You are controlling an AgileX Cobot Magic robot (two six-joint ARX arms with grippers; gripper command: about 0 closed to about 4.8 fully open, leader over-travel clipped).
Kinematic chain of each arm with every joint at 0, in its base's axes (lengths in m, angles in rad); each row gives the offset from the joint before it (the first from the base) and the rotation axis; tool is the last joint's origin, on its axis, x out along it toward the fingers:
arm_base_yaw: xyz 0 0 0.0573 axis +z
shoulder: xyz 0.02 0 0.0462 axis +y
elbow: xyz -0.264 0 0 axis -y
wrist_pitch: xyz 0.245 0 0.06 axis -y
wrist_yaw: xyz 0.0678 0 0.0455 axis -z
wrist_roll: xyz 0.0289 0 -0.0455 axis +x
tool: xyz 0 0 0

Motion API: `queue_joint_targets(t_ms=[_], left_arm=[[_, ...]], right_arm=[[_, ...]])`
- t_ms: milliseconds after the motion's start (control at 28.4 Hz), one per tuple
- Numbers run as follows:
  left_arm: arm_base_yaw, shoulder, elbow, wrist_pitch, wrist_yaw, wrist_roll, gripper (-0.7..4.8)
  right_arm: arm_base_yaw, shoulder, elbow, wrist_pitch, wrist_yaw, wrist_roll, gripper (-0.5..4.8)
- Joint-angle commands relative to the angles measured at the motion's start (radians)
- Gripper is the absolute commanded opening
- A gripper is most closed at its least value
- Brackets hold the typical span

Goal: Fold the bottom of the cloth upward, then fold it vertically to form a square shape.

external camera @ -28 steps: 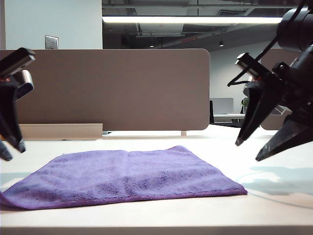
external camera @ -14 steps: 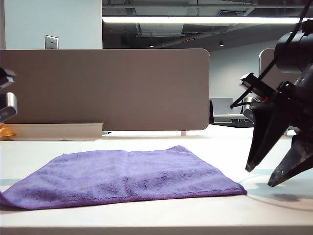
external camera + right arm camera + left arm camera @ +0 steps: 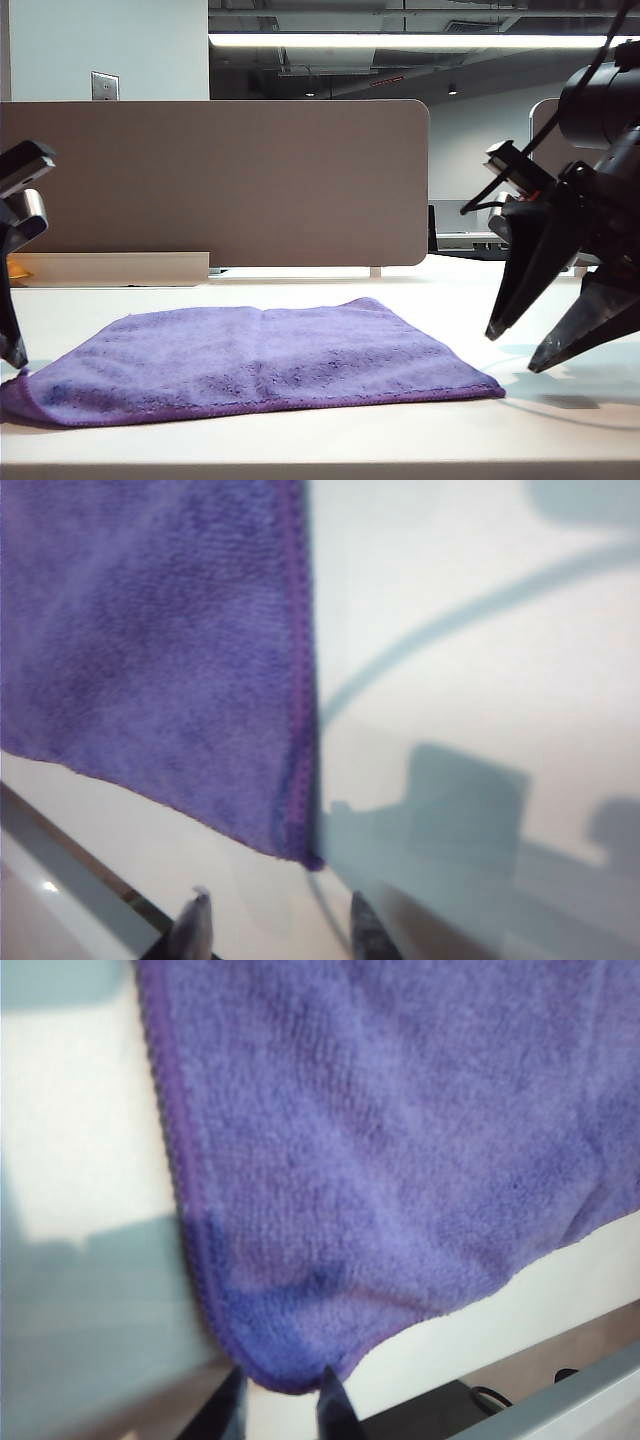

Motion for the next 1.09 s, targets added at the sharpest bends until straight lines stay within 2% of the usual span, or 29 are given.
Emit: queue_joint_targets(t_ms=[35,106,176,352,387,423,599,704,916,1057,1092], left_arm=[[0.001,0.01,0.002,0.002,0.008,-0.007,0.9],[0.001,0.031,0.002,0.006,0.03,-0.006,0.9],[0.001,0.05,0.002,0.012,0.092,-0.006,0.9],[0.0,0.057,0.002,-0.003,0.088,-0.002,0.95],[0.0,0.057,0.002,-0.006,0.095,-0.002,1.15],[0.0,0.057,0.002,-0.009,0.096,-0.002,1.57],[0.0,0.057,0.002,-0.008,0.09,-0.002,1.58],[0.0,0.057,0.002,-0.008,0.09,-0.002,2.25],[0.0,0.057,0.002,-0.004,0.065,-0.002,2.24],[0.0,0.06,0.002,0.006,0.067,-0.013,2.23],[0.0,0.069,0.002,0.004,0.068,-0.023,2.09]], right_arm=[[0.005,-0.003,0.002,0.014,-0.015,-0.003,1.8],[0.014,-0.003,0.002,0.031,-0.031,0.0,1.8],[0.033,-0.002,0.002,0.035,-0.029,0.0,1.8],[0.043,0.016,0.002,0.049,-0.026,0.0,1.87],[0.043,0.019,0.002,0.05,-0.026,0.0,2.31],[0.043,0.02,0.002,0.054,-0.026,0.0,2.54],[0.043,0.021,0.002,0.091,-0.026,0.0,2.54],[0.043,0.021,0.002,0.101,-0.025,0.0,2.54],[0.043,0.022,0.002,0.112,0.005,-0.001,2.54],[0.043,0.066,0.002,0.103,-0.011,0.0,2.57],[0.043,0.083,0.002,0.1,-0.016,0.0,2.57]])
